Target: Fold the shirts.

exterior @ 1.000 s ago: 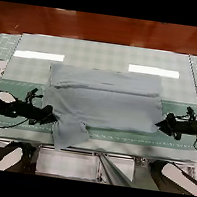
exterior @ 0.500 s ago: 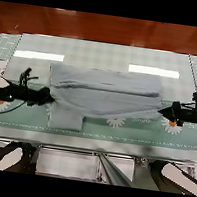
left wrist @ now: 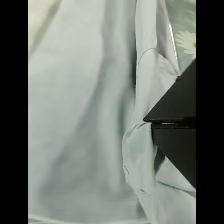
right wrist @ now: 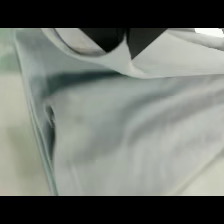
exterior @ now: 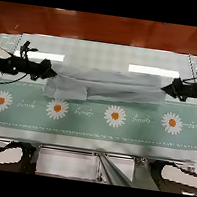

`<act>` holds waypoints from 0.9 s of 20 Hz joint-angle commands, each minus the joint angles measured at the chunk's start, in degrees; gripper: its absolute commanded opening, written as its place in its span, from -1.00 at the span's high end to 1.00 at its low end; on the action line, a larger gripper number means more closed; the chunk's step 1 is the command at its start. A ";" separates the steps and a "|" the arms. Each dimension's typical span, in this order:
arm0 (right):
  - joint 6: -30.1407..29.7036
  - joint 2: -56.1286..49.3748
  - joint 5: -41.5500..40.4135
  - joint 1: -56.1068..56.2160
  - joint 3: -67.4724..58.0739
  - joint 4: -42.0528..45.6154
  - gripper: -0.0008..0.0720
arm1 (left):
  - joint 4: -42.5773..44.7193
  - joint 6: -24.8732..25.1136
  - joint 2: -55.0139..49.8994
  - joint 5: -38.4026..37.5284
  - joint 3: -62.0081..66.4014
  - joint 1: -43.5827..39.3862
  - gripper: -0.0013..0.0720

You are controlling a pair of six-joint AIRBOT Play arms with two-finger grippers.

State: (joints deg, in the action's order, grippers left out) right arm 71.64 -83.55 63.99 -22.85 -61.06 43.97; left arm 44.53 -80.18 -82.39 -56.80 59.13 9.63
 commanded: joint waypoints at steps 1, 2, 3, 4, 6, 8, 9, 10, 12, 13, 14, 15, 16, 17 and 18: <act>0.83 -7.65 -1.55 2.86 -8.33 -0.52 0.90 | -1.73 0.02 -9.46 0.26 9.25 -0.09 0.92; 1.46 -9.68 -1.49 3.08 -10.16 -0.52 0.90 | -2.16 0.02 -11.41 0.26 11.23 -0.13 0.92; 1.86 -11.30 -1.46 3.08 -11.61 -0.59 0.90 | -3.17 0.00 -13.31 0.22 13.31 -0.13 0.92; 2.08 -12.90 -1.51 3.08 -12.98 -0.90 0.90 | -3.93 0.00 -14.78 0.22 14.99 -0.15 0.92; 2.05 -15.61 -1.53 3.08 -15.45 -1.46 0.90 | -4.50 0.00 -17.35 0.22 18.12 -0.39 0.92; 2.08 -17.86 -1.60 3.08 -17.29 -2.36 0.90 | -4.52 0.02 -18.97 0.28 19.98 -1.03 0.92; 2.08 -18.69 -1.95 3.08 -17.70 -3.26 0.89 | -4.50 0.04 -19.45 0.31 20.28 -1.27 0.92; 2.03 -19.21 -2.93 3.08 -17.75 -4.50 0.89 | -4.50 0.04 -19.78 0.26 20.31 -1.44 0.92; 2.08 -19.43 -4.00 3.08 -17.75 -5.27 0.24 | -4.50 0.02 -19.91 -0.87 20.33 -1.57 0.24; 1.68 -19.28 -3.19 2.97 -17.88 -5.38 -0.15 | -4.24 0.00 -19.85 -3.06 20.68 -1.20 -0.44; 1.55 -18.99 -0.96 2.12 -18.53 -5.03 -0.16 | -3.54 0.04 -19.80 -6.49 21.59 -0.22 -0.42; 1.55 -18.51 1.92 0.68 -19.56 -4.35 -0.16 | -1.84 0.00 -19.61 -10.69 22.97 1.42 -0.41; 1.55 -17.79 4.92 -1.20 -20.57 -3.45 -0.16 | 0.44 -0.02 -18.80 -14.80 23.80 3.41 -0.41; 1.55 -16.70 7.56 -3.58 -21.24 -2.34 -0.16 | 3.02 -0.66 -17.18 -17.09 23.74 5.40 -0.41; 1.55 -15.08 9.46 -6.43 -21.24 -0.92 -0.16 | 5.92 -0.90 -14.53 -18.16 23.21 7.39 -0.41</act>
State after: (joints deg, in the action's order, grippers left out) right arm 73.34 -100.68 66.94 -24.60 -80.93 40.60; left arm 44.27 -80.40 -100.18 -67.22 81.58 12.86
